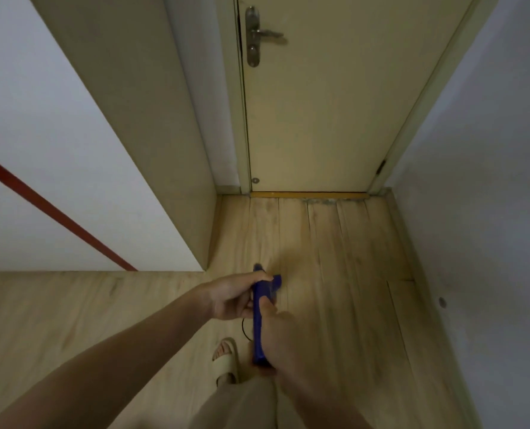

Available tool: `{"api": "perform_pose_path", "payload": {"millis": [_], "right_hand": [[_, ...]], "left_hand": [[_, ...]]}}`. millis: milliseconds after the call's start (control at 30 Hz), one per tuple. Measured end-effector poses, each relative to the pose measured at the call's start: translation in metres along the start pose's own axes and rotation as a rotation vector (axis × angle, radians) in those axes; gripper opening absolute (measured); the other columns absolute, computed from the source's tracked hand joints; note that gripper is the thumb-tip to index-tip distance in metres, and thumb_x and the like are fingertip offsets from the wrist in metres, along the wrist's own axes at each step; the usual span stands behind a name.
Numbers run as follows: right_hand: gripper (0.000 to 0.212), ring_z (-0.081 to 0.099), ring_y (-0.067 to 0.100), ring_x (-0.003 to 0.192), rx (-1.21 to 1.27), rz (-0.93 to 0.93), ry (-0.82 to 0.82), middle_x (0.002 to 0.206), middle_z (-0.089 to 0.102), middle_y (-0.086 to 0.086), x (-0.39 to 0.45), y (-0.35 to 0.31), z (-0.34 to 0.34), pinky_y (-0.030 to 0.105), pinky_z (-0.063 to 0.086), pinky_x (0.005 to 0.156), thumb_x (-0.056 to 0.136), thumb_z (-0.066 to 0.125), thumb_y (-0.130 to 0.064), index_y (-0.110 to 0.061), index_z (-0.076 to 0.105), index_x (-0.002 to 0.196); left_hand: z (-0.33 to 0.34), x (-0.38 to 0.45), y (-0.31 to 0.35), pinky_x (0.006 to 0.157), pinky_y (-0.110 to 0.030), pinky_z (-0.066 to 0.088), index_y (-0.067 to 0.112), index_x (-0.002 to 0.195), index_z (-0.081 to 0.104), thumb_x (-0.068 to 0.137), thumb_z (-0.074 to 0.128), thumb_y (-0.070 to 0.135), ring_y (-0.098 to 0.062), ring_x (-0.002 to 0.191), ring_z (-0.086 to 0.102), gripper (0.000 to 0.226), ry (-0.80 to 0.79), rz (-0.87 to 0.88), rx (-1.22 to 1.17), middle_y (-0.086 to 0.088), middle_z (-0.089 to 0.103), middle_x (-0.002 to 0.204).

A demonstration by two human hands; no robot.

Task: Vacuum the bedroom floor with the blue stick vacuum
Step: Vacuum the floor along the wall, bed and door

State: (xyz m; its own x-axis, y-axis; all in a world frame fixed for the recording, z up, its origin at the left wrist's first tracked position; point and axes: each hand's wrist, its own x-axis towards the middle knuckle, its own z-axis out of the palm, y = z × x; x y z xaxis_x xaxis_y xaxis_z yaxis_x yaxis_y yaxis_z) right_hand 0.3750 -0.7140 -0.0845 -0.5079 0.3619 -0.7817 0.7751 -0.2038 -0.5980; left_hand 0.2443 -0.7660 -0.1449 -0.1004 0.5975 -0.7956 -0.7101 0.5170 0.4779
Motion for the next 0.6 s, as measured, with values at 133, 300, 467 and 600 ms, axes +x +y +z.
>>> {"api": "perform_pose_path", "payload": {"millis": [133,300,467,600], "right_hand": [[0.039,0.045,0.000,0.025,0.114,-0.049,-0.041,0.066,0.050,0.003,0.008,-0.007,0.018,0.013,0.034,0.032,0.106,0.028,-0.038,-0.004,0.047,0.111],[0.039,0.054,0.009,0.041,0.204,-0.021,-0.007,0.069,0.057,0.005,0.036,-0.029,0.021,0.017,0.040,0.038,0.104,0.029,-0.044,-0.009,0.047,0.103],[0.053,0.053,0.011,0.049,0.154,0.011,0.046,0.075,0.058,0.007,0.082,-0.038,0.029,0.015,0.039,0.035,0.103,0.030,-0.048,-0.001,0.052,0.115],[0.056,0.050,0.011,0.042,0.132,0.034,0.081,0.065,0.055,0.005,0.129,-0.057,0.039,0.019,0.039,0.039,0.102,0.030,-0.051,-0.002,0.054,0.109]], "left_hand": [[-0.008,-0.006,0.012,0.070,-0.027,0.053,0.010,0.101,0.059,0.097,0.051,0.036,-0.014,0.070,0.068,0.027,0.040,0.013,0.070,-0.006,0.071,0.080],[-0.022,0.014,0.047,0.063,-0.027,0.056,0.006,0.117,0.054,0.096,0.053,0.039,-0.015,0.069,0.069,0.039,0.077,0.001,0.130,-0.006,0.071,0.080],[-0.050,0.048,0.070,0.077,-0.039,0.056,0.005,0.122,0.051,0.094,0.060,0.031,-0.027,0.089,0.067,0.040,0.103,-0.010,0.039,-0.015,0.067,0.096],[-0.068,0.077,0.093,0.066,-0.037,0.056,0.003,0.113,0.053,0.098,0.054,0.031,-0.027,0.083,0.065,0.032,0.196,0.016,0.037,-0.016,0.065,0.093]]}}
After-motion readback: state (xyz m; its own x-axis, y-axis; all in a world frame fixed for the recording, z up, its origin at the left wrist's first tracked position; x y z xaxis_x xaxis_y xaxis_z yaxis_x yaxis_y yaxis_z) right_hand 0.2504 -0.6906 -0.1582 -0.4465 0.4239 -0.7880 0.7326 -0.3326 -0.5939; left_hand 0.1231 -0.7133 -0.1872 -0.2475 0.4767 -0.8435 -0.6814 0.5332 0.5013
